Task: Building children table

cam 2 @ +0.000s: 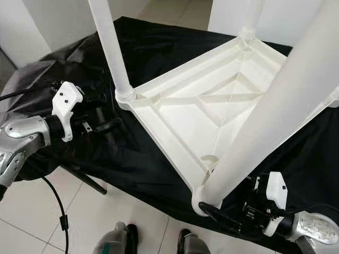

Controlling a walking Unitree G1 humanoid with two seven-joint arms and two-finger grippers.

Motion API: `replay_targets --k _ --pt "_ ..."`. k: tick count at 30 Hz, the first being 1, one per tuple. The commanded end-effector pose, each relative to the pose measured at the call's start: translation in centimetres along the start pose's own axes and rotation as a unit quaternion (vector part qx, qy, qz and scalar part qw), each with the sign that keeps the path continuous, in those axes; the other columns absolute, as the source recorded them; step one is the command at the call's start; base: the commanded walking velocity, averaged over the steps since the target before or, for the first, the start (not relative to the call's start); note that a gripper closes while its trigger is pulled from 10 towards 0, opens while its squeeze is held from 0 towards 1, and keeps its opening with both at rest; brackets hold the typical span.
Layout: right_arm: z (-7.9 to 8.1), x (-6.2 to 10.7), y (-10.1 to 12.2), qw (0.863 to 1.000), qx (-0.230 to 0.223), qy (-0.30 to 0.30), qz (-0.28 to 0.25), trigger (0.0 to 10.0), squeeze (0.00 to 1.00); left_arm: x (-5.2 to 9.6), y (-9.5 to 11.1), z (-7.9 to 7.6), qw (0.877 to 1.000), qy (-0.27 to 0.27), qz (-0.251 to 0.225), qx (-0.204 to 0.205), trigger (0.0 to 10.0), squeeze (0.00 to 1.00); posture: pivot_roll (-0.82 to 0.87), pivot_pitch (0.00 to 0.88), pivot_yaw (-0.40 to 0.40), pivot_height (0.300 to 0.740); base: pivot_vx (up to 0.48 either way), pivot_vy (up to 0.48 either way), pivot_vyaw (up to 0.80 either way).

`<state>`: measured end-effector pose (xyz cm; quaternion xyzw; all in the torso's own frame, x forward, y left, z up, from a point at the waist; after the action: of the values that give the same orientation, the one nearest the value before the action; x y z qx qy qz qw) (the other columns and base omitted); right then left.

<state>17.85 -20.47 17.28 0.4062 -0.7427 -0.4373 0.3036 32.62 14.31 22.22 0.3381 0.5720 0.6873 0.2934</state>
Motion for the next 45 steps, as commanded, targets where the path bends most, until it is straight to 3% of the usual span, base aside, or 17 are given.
replay_targets --k 1,4,11,16,25,30,33,38,42,45 --pt "-0.4 0.2 0.6 1.000 0.005 -0.002 -0.007 10.0 0.00 0.0 -0.6 -0.9 0.998 -0.060 0.021 -0.003 10.0 0.00 0.08 0.218 0.086 0.740 0.000 0.000 0.00" --pt "-1.0 1.0 0.6 1.000 0.010 -0.004 0.007 10.0 0.00 0.1 -0.6 -0.9 0.998 -0.060 0.021 -0.003 10.0 0.00 0.09 0.224 0.086 0.740 0.000 0.000 0.00" --pt "-0.2 2.0 0.9 1.000 0.006 0.010 0.012 10.0 0.00 0.1 -0.8 -0.8 0.998 -0.064 0.025 -0.002 10.0 0.00 0.07 0.229 0.104 0.740 0.000 0.000 0.00" --pt "-0.6 2.6 2.3 1.000 -0.012 0.005 -0.025 10.0 0.00 -0.3 -0.5 -0.7 0.997 -0.071 0.022 -0.005 10.0 0.00 0.07 0.230 0.122 0.740 0.000 0.000 0.00" --pt "0.0 2.1 2.8 0.998 -0.041 0.038 -0.037 10.0 0.00 -0.4 -0.4 -0.7 0.997 -0.078 0.023 -0.006 10.0 0.00 0.07 0.236 0.141 0.740 0.000 0.000 0.00" --pt "0.3 1.4 4.7 0.991 -0.044 0.104 -0.066 10.0 0.00 -0.4 -0.2 -0.6 0.996 -0.086 0.027 -0.008 10.0 0.00 0.07 0.242 0.154 0.740 0.000 0.000 0.00" --pt "-0.1 2.4 4.7 0.989 -0.045 0.138 -0.040 10.0 0.00 -0.4 -0.3 -0.5 0.996 -0.086 0.029 -0.008 10.0 0.00 0.08 0.243 0.161 0.740 0.000 0.000 0.00" --pt "-0.6 3.3 4.6 0.989 -0.045 0.137 -0.023 10.0 0.00 -0.2 -0.3 -0.5 0.996 -0.087 0.031 -0.009 10.0 0.00 0.08 0.251 0.164 0.740 0.000 0.000 0.00" --pt "-1.6 4.8 4.0 0.992 -0.042 0.119 0.002 10.0 0.00 0.0 -0.3 -0.4 0.996 -0.087 0.032 -0.007 10.0 0.00 0.07 0.258 0.167 0.740 0.000 0.000 0.00" --pt "-3.0 5.7 3.4 0.996 -0.041 0.073 0.010 10.0 0.00 -0.1 -0.3 -0.5 0.996 -0.088 0.033 -0.005 10.0 0.00 0.08 0.264 0.158 0.740 0.000 0.000 0.00"
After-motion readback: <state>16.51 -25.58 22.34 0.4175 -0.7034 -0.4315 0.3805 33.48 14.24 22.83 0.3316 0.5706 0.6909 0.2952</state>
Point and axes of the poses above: a point about 5 cm out from each wrist's last joint towards the gripper, its own x axis pointing back from the gripper into the wrist, its own y axis along the axis of the wrist's last joint, z = x × y, the point moved 2 cm from there along -x, pointing out of the wrist towards the gripper, and after that the axes turned 11 degrees about x, right-handed, at the moved point
